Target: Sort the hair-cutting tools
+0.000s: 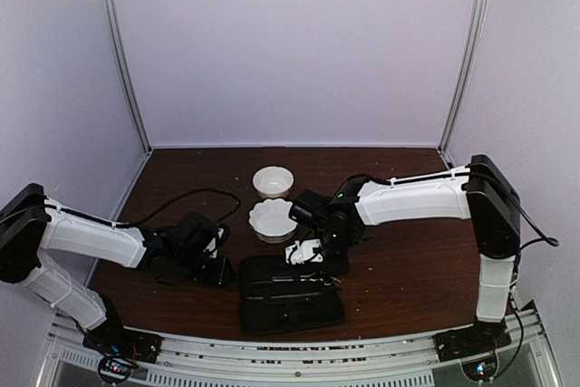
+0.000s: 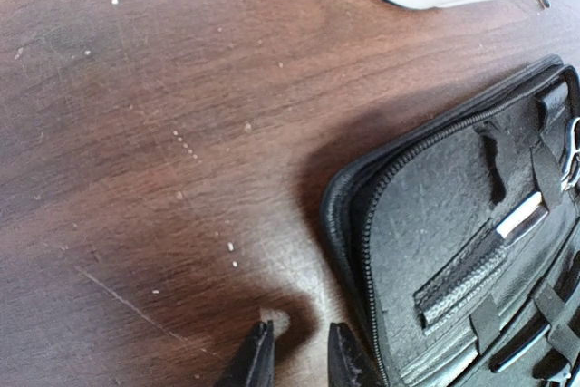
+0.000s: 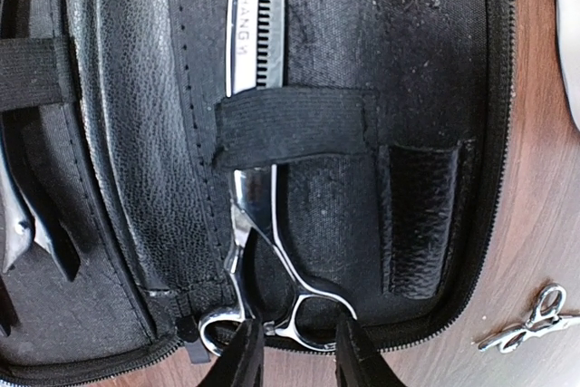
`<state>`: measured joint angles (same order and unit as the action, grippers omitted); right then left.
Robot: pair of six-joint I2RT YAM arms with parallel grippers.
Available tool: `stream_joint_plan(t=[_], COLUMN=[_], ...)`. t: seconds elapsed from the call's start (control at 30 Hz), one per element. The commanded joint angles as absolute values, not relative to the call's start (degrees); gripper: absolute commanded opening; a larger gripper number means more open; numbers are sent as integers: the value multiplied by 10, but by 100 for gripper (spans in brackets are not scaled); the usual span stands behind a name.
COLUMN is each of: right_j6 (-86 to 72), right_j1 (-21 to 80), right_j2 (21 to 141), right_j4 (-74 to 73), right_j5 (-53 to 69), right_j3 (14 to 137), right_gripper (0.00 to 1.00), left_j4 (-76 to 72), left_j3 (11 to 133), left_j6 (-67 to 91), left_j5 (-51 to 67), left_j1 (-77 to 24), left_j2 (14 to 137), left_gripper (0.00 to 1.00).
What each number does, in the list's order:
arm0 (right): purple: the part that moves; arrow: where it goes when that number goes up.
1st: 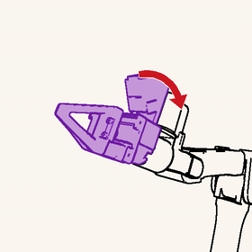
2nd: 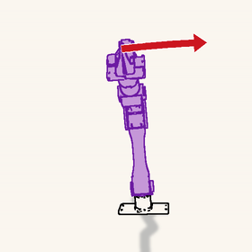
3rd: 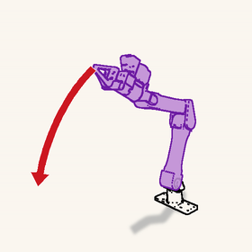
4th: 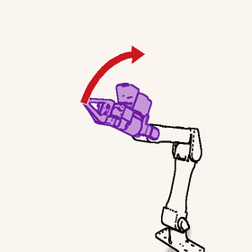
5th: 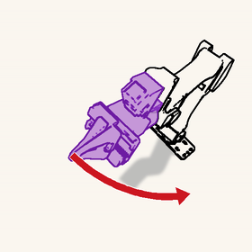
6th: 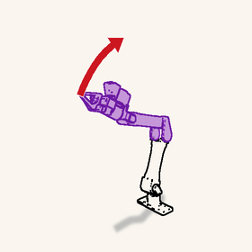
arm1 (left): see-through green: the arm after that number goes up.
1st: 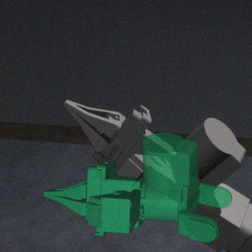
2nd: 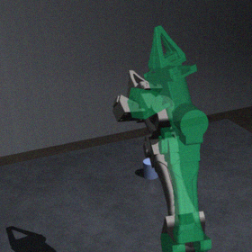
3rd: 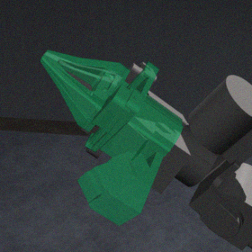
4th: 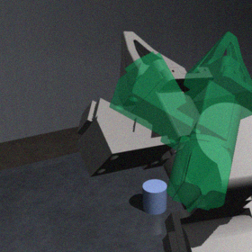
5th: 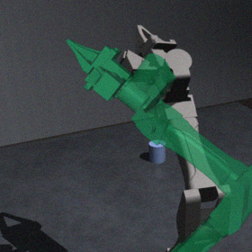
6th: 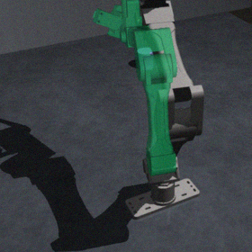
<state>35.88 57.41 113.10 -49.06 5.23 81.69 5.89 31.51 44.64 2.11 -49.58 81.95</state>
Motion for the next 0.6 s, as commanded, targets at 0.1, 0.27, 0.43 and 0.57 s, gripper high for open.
stream_joint_plan(t=[0.1, 0.27, 0.43, 0.57], right_j6=[362, 360, 359, 359], right_j1=[563, 563, 563, 563], right_j2=[1123, 1105, 1110, 1123], right_j4=[-515, -520, -516, -514], right_j5=[62, 66, 70, 76], right_j3=[824, 822, 817, 818], right_gripper=[29, 29, 29, 28], left_j4=[91, 88, 83, 82], left_j3=[295, 293, 297, 297], left_j6=[445, 445, 444, 443], left_j5=[37, 37, 42, 45], left_j1=[-496, -496, -497, -497], left_j2=[832, 832, 841, 842], left_gripper=[25, 25, 25, 25])
